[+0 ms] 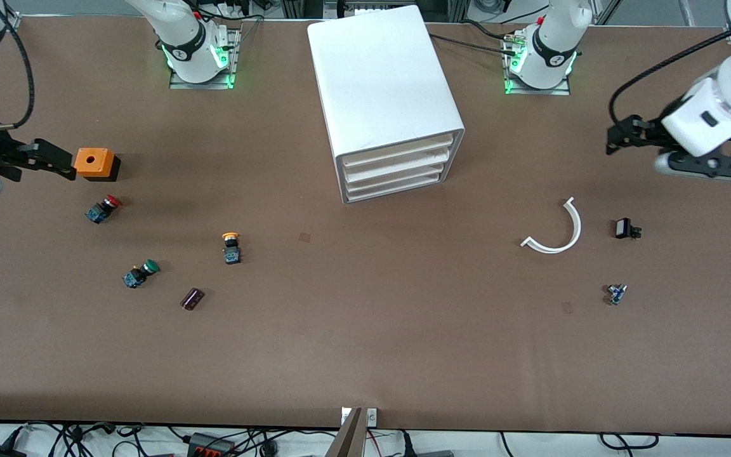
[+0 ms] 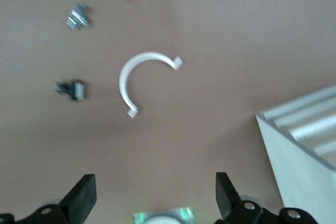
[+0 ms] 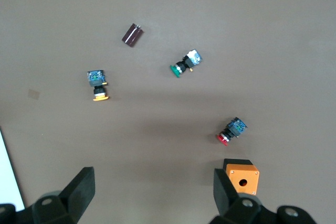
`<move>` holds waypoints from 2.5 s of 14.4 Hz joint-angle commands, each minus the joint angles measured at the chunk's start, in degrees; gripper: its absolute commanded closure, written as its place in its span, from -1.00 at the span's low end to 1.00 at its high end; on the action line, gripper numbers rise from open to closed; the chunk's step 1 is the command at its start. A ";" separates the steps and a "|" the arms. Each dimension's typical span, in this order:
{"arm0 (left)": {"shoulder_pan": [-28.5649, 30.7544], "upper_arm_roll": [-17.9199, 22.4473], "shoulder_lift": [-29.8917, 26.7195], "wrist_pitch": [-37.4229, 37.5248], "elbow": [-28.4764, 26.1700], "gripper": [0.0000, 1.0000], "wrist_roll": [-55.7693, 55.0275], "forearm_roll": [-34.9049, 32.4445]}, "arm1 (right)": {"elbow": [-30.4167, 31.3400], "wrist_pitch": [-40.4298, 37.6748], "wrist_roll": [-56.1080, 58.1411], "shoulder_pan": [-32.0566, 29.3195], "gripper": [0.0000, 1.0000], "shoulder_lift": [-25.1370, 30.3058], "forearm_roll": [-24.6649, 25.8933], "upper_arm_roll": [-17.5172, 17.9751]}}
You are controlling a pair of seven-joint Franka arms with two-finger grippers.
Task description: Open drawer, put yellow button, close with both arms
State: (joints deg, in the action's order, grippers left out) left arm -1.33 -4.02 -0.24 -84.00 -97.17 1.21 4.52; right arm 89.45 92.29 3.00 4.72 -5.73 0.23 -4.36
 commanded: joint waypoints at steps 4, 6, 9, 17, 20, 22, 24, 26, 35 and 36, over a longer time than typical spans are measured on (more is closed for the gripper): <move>0.01 -1.60 7.43 8.94 0.67 -1.00 0.20 13.12 | 0.11 2.44 0.60 3.52 -1.00 -5.25 -1.02 -0.03; 0.01 -2.65 10.59 8.33 0.40 -1.00 1.59 20.66 | 0.02 4.99 0.25 5.03 -1.00 -7.61 -0.76 -0.03; 0.10 -3.45 13.94 3.42 -0.13 -1.00 7.55 31.92 | 0.02 6.23 0.08 6.87 -1.00 -11.83 -0.41 -0.03; 0.18 -7.05 16.94 -16.98 -18.83 -1.00 40.69 58.64 | -0.15 16.59 -4.49 12.41 -1.00 -26.25 -1.02 -0.03; 0.18 -9.41 18.60 -17.25 -21.66 -1.00 43.97 63.15 | -0.15 20.28 -5.98 13.21 -1.00 -29.85 -1.72 -0.03; 0.18 -11.09 18.96 -17.77 -23.23 -0.94 44.06 63.33 | -0.15 21.17 -6.08 13.99 -1.00 -31.18 -3.56 -0.03; 0.18 -13.45 18.87 -19.61 -24.20 -0.81 44.06 63.33 | -0.15 21.44 -5.99 14.61 -1.00 -31.97 -3.48 -0.03; 0.36 -15.40 18.87 -21.82 -25.09 -0.57 44.41 63.33 | -0.06 21.70 -5.99 14.44 -1.00 -33.02 -3.48 -0.03; 0.45 -15.58 19.49 -21.56 -24.83 0.99 46.43 63.24 | 0.11 25.92 -6.08 14.61 -1.00 -37.16 -3.83 0.06; 0.62 -15.49 19.75 -21.56 -24.65 0.99 46.43 63.24 | 0.02 26.18 -6.08 14.61 -0.97 -37.51 -4.35 0.40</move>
State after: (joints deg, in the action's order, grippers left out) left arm -1.36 -18.95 19.28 -104.91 -121.46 47.27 66.79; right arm 90.02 117.91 -2.47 18.97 -42.65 -2.78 -4.09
